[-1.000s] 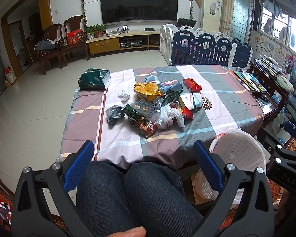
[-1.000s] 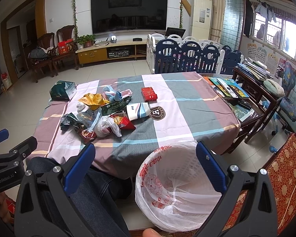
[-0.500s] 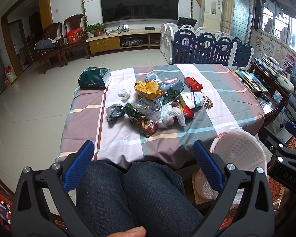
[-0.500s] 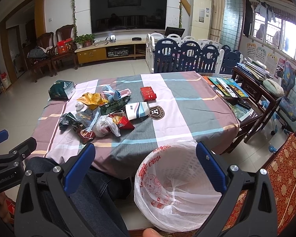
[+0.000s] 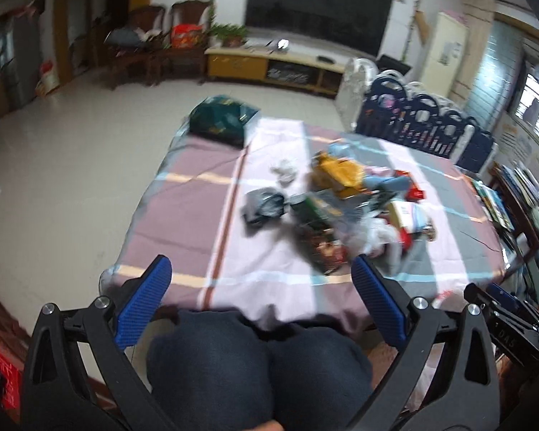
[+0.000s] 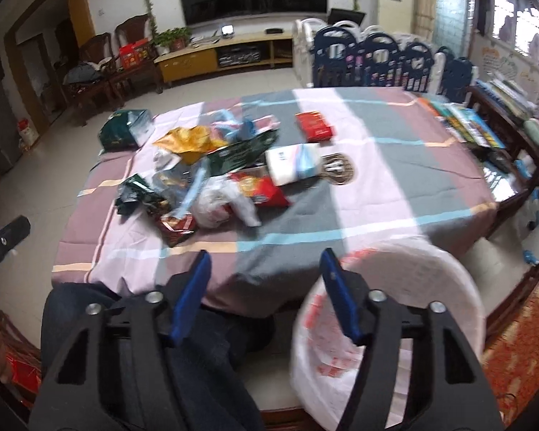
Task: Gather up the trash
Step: 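Grasp the grey plastic bag with the left tool while the right tool reaches the wrappers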
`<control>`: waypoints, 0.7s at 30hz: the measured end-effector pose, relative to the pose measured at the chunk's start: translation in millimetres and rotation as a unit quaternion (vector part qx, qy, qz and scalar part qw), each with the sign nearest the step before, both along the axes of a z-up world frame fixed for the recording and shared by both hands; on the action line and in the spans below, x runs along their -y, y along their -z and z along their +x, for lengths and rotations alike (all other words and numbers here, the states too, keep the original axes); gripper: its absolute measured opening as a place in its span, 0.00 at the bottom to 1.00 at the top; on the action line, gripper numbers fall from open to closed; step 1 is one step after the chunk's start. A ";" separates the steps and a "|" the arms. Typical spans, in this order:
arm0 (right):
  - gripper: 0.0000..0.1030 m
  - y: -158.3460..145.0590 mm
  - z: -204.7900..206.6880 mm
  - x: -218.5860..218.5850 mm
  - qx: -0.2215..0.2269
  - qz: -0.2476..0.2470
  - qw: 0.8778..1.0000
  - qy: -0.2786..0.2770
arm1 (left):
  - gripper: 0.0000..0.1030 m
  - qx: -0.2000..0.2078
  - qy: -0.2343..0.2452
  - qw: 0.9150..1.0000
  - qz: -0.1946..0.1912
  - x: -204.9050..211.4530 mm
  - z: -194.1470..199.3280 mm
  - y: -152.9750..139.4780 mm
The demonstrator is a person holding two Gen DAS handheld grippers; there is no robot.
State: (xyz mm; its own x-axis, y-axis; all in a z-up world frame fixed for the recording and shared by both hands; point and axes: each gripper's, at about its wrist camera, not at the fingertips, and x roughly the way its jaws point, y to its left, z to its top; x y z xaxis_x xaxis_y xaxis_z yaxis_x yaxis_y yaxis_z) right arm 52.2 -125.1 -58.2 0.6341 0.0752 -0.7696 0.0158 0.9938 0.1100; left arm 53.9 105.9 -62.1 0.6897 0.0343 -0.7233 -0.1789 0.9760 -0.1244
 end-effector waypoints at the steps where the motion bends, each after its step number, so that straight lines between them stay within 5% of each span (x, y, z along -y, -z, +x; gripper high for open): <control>1: 0.60 5.5 9.2 -9.0 0.000 0.008 1.000 -0.013 | 0.87 -0.007 -0.010 1.000 -0.005 -7.5 2.9 6.4; 2: 0.60 11.7 20.4 -19.8 0.001 0.013 1.000 -0.025 | 0.74 -0.015 -0.022 1.000 -0.010 -15.1 5.9 13.9; 4: 0.60 21.5 40.3 -40.2 0.004 0.010 0.999 -0.043 | 0.67 -0.029 -0.039 0.999 -0.009 -22.4 9.6 23.9; 7: 0.60 29.3 64.8 -63.1 0.007 0.001 0.998 -0.065 | 0.67 -0.041 -0.043 0.998 -0.007 -29.0 13.5 35.2; 12: 0.68 41.7 106.3 -88.2 0.002 -0.020 0.996 -0.088 | 0.82 -0.038 -0.060 0.997 -0.036 -47.0 29.2 45.3; 15: 0.68 56.4 130.0 -97.0 -0.016 -0.047 0.996 -0.081 | 0.84 -0.039 -0.064 0.995 -0.065 -58.6 62.2 50.7; 21: 0.68 63.8 131.1 -77.0 -0.031 -0.011 0.998 -0.057 | 0.84 -0.037 -0.030 0.995 -0.083 -49.6 158.2 83.7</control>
State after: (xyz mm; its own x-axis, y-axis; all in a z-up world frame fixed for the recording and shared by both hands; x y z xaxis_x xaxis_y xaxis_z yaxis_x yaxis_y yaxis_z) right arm 183.3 -48.1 -122.0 0.5739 0.1269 -0.8090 -0.0923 0.9916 0.0901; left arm 212.1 155.4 -145.8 0.6345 -0.0498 -0.7713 -0.2514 0.9303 -0.2669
